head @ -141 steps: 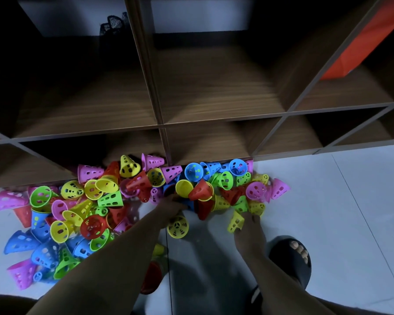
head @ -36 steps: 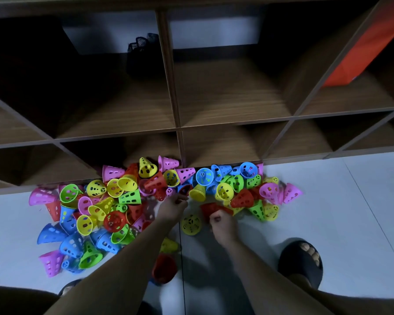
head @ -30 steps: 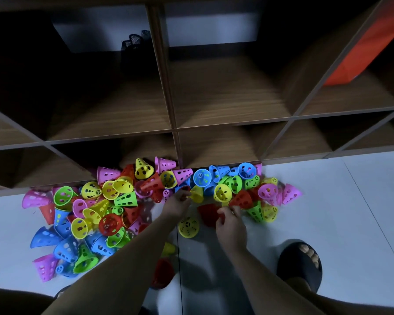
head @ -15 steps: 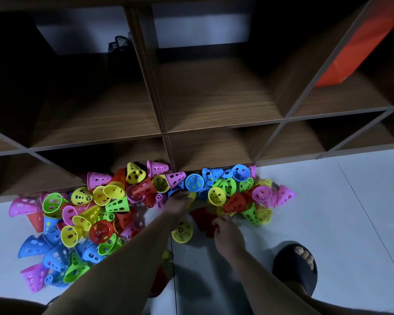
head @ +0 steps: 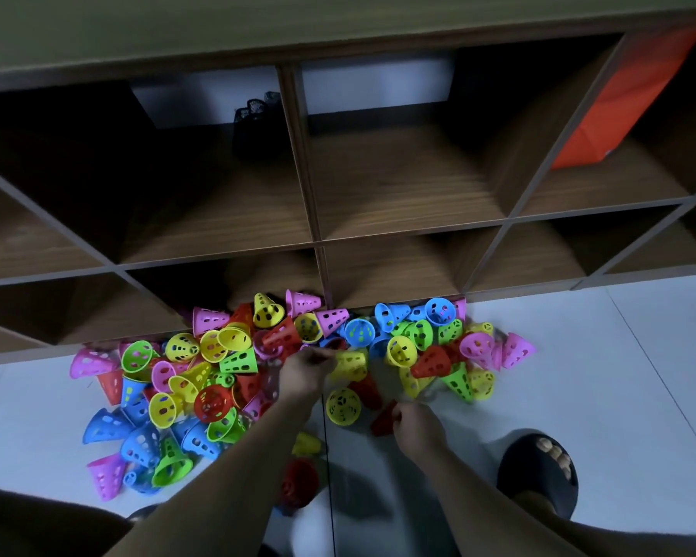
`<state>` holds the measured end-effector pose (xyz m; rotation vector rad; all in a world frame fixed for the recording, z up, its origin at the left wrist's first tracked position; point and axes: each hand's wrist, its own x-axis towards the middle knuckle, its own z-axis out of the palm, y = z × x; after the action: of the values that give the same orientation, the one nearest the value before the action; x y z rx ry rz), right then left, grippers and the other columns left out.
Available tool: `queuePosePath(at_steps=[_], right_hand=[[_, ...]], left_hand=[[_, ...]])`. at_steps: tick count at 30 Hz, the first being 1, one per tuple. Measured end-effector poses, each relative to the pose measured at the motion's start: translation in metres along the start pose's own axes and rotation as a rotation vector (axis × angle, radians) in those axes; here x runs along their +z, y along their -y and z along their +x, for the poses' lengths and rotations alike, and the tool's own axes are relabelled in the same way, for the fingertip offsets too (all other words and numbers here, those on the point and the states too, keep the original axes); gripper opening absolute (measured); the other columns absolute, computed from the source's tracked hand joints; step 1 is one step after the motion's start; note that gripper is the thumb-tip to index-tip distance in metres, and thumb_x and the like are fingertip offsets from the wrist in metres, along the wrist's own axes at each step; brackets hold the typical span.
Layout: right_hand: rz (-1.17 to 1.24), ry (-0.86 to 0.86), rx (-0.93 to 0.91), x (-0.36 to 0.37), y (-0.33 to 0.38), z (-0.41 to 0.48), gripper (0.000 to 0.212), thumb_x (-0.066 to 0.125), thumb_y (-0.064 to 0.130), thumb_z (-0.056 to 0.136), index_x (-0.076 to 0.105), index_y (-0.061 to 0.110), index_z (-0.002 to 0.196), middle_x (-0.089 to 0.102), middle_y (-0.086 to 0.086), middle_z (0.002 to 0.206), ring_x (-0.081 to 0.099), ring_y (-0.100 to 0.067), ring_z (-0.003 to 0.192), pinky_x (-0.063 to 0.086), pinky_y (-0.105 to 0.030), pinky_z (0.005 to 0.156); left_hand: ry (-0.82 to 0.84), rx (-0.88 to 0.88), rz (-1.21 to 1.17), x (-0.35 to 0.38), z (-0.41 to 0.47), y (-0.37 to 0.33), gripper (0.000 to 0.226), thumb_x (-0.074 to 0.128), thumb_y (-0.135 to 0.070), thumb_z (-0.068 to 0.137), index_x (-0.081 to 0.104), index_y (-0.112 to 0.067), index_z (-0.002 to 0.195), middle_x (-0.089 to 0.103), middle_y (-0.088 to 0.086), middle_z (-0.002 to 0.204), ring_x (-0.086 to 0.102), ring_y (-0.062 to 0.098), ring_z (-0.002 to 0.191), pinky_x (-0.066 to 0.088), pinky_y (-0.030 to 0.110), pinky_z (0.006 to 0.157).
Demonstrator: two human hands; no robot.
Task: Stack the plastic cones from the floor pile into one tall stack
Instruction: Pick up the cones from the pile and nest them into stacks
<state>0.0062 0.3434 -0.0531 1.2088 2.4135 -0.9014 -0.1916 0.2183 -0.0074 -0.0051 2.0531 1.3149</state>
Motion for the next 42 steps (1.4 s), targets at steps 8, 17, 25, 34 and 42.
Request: queuePosePath(at_steps=[8, 17, 25, 34, 42], right_hand=[[0.239, -0.198, 0.137, -0.011, 0.019, -0.011, 0.015, 0.065, 0.013, 0.092, 0.072, 0.024, 0.099, 0.061, 0.006, 0.082, 0.069, -0.030, 0.096, 0.048, -0.030, 0.073], [1.151, -0.339, 0.509, -0.051, 0.041, -0.006, 0.018, 0.065, 0.006, 0.095, 0.068, 0.023, 0.102, 0.075, -0.009, 0.088, 0.069, -0.018, 0.067, 0.049, -0.030, 0.054], [1.420, 0.096, 0.411, -0.057, 0.057, -0.011, 0.022, 0.054, -0.002, 0.103, 0.067, 0.010, 0.116, 0.069, -0.010, 0.079, 0.060, -0.014, 0.061, 0.044, -0.026, 0.054], [1.075, 0.134, 0.239, -0.009, 0.063, -0.005, 0.019, 0.063, 0.008, 0.101, 0.076, 0.019, 0.108, 0.078, -0.011, 0.093, 0.066, -0.014, 0.064, 0.045, -0.024, 0.049], [0.773, 0.067, 0.239, 0.012, 0.054, 0.011, 0.013, 0.064, 0.012, 0.097, 0.073, 0.021, 0.095, 0.076, -0.008, 0.101, 0.072, -0.018, 0.067, 0.049, -0.025, 0.049]], left_hand=[[-0.029, -0.042, -0.189, -0.014, -0.027, 0.003, 0.013, 0.074, -0.011, 0.097, 0.073, -0.018, 0.108, 0.078, 0.007, 0.106, 0.074, 0.024, 0.093, 0.057, 0.030, 0.070], [0.018, -0.136, -0.205, -0.006, -0.031, 0.012, 0.013, 0.069, -0.015, 0.101, 0.080, -0.009, 0.106, 0.079, 0.014, 0.094, 0.072, 0.027, 0.079, 0.062, 0.039, 0.075], [-0.040, -0.156, -0.025, -0.004, -0.033, 0.024, 0.022, 0.057, -0.007, 0.102, 0.078, -0.014, 0.101, 0.075, 0.013, 0.097, 0.068, 0.023, 0.075, 0.059, 0.033, 0.064], [0.003, -0.227, 0.036, -0.003, -0.025, 0.039, 0.023, 0.053, -0.003, 0.099, 0.073, -0.013, 0.099, 0.073, 0.019, 0.098, 0.071, 0.032, 0.086, 0.065, 0.049, 0.079], [0.037, -0.195, 0.078, -0.004, -0.010, 0.048, 0.015, 0.063, -0.021, 0.103, 0.073, -0.013, 0.110, 0.073, 0.011, 0.107, 0.066, 0.023, 0.094, 0.056, 0.038, 0.083]])
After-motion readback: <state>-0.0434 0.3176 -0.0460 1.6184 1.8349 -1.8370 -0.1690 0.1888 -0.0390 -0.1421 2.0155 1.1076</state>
